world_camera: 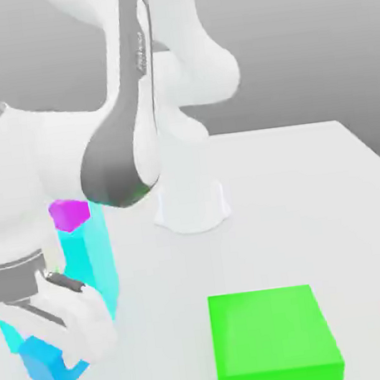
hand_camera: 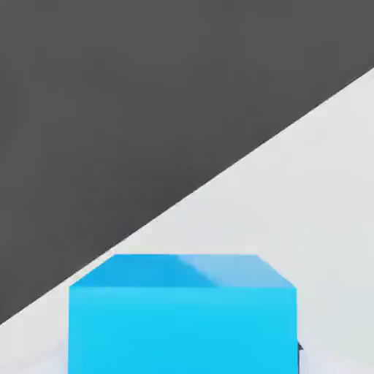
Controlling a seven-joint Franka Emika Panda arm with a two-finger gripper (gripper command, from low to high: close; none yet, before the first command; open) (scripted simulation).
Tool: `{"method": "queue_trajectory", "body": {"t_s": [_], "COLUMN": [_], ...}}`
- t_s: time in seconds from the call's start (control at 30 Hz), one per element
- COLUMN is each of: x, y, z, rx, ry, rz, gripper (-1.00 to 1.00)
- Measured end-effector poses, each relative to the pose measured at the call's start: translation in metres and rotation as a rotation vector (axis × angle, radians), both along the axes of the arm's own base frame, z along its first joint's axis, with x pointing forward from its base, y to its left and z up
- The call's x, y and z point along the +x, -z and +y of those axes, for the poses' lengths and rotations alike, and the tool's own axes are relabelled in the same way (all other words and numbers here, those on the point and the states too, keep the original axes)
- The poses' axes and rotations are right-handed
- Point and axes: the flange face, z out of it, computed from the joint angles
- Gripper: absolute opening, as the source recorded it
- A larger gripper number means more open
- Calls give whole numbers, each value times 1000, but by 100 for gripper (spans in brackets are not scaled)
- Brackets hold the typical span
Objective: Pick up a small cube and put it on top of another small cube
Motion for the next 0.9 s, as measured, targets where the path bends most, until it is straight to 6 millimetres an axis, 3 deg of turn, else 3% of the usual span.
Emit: {"method": "queue_trajectory", "body": {"t_s": [0.33,0.63,0.77,0.8,0.9], "x": [-80,-166,-174,-175,-175], "y": [-102,-165,-124,-112,-112], "z": [-8,1,2,2,2], "rx": [6,-8,-11,-11,-11], "ry": [183,353,372,372,372], "rz": [0,6,7,7,7], "gripper": [-100,-100,-100,100,100]}}
